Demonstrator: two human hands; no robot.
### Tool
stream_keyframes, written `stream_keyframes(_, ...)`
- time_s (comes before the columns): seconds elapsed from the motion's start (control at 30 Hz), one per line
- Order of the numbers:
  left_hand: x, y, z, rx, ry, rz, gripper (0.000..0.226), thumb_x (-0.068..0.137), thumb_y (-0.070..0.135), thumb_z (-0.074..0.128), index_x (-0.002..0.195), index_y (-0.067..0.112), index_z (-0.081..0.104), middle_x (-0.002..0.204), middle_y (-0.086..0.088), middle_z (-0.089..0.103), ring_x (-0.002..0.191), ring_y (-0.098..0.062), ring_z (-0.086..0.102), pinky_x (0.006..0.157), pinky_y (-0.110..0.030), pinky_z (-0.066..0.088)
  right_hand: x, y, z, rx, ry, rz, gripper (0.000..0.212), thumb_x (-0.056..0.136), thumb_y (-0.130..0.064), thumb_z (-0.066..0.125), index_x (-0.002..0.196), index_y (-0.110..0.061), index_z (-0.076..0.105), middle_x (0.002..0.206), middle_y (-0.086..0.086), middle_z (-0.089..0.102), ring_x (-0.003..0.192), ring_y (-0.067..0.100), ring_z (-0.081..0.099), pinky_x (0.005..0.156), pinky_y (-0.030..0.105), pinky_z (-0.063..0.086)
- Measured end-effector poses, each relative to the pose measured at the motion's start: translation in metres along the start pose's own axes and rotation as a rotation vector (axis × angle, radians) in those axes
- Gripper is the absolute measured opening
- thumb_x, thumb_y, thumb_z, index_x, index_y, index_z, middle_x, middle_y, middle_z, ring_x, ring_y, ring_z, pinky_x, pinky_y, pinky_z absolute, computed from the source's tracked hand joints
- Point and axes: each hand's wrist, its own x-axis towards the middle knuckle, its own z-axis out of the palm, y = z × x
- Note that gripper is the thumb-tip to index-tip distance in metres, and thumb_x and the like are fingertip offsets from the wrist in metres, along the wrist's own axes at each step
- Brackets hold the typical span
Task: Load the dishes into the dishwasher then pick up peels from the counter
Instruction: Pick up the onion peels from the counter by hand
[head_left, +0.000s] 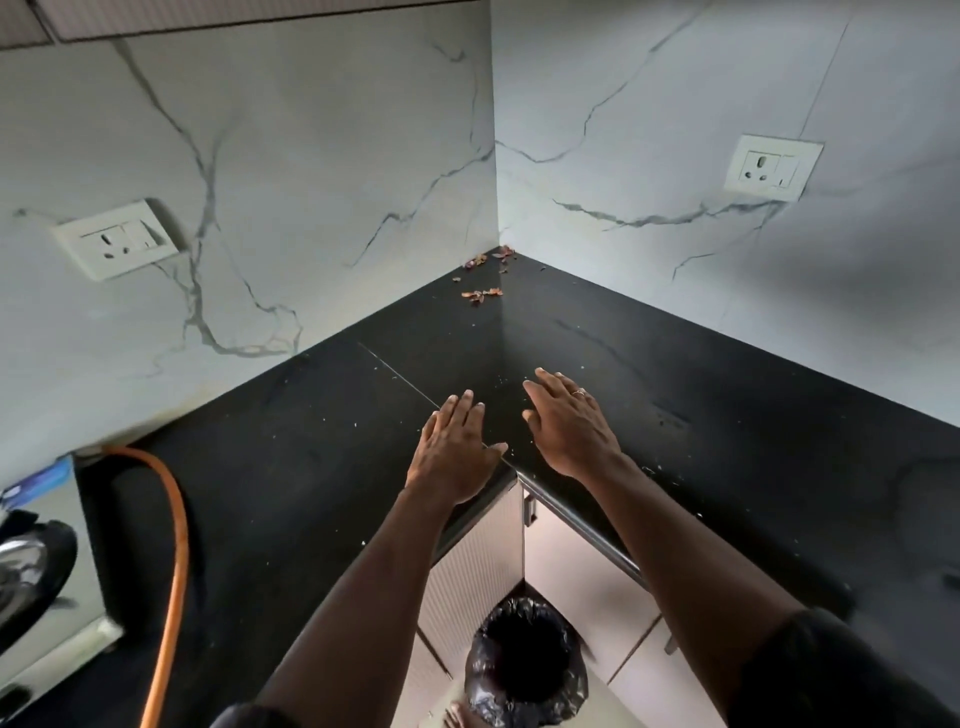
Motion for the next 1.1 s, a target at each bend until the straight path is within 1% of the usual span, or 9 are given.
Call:
stream_keyframes(0.17, 0.048, -0.018, -0.006, 0.0, -0.004, 0.033, 0.072, 0.102, 0.052, 0.044, 0.16, 0.017, 0.019, 0.17, -0.001, 0.004, 0.156, -0.018, -0.004, 0.126, -0.04, 0.004, 0.049, 0.0, 0.006, -0.005, 0.0, 0.009, 0.05, 0.107, -0.031, 0.044, 0.154, -0.016, 0.035, 0.165, 0.007, 0.027, 0.154, 0.027, 0.02, 0.124, 0.047, 0.024)
stream_keyframes(0.37, 0.12, -0.054, -0.01, -0.01, -0.056, 0.047, 0.073, 0.102, 0.053, 0.043, 0.161, 0.018, 0.017, 0.17, 0.0, 0.002, 0.156, -0.017, -0.006, 0.127, -0.04, 0.003, 0.109, -0.002, 0.025, -0.021, -0.043, 0.06, 0.052, 0.106, -0.03, 0.046, 0.155, -0.018, 0.032, 0.166, 0.006, 0.022, 0.155, 0.027, 0.016, 0.125, 0.046, 0.022)
stream_keyframes(0.6, 0.179, -0.081, -0.002, -0.03, -0.121, 0.1, 0.072, 0.102, 0.055, 0.042, 0.16, 0.018, 0.019, 0.17, 0.0, 0.003, 0.156, -0.017, -0.004, 0.127, -0.041, 0.006, 0.157, 0.007, 0.051, -0.054, -0.075, 0.134, 0.054, 0.106, -0.029, 0.047, 0.156, -0.019, 0.03, 0.166, 0.005, 0.022, 0.154, 0.025, 0.019, 0.124, 0.042, 0.024)
stream_keyframes(0.87, 0.225, -0.1, 0.016, -0.153, -0.207, 0.045, 0.07, 0.102, 0.054, 0.044, 0.159, 0.018, 0.024, 0.17, 0.0, 0.007, 0.156, -0.016, -0.002, 0.125, -0.042, 0.01, 0.196, 0.023, 0.086, -0.04, -0.2, 0.173, 0.056, 0.105, -0.03, 0.048, 0.156, -0.02, 0.029, 0.167, 0.005, 0.019, 0.154, 0.025, 0.019, 0.123, 0.043, 0.028)
stream_keyframes(1.0, 0.252, -0.104, 0.023, -0.235, -0.196, 0.026, 0.067, 0.101, 0.049, 0.049, 0.157, 0.017, 0.029, 0.168, -0.002, 0.015, 0.156, -0.018, 0.006, 0.125, -0.043, 0.016, 0.224, 0.032, 0.09, -0.047, -0.241, 0.166, 0.06, 0.103, -0.028, 0.054, 0.157, -0.019, 0.03, 0.167, 0.005, 0.018, 0.153, 0.027, 0.022, 0.12, 0.042, 0.031)
stream_keyframes(1.1, 0.278, -0.101, 0.03, -0.426, -0.155, -0.033, 0.063, 0.1, 0.044, 0.056, 0.153, 0.017, 0.037, 0.165, -0.004, 0.027, 0.152, -0.021, 0.022, 0.121, -0.042, 0.026, 0.25, 0.042, 0.094, -0.049, -0.269, 0.159, 0.065, 0.099, -0.027, 0.062, 0.156, -0.02, 0.031, 0.167, 0.007, 0.018, 0.151, 0.031, 0.025, 0.118, 0.043, 0.032)
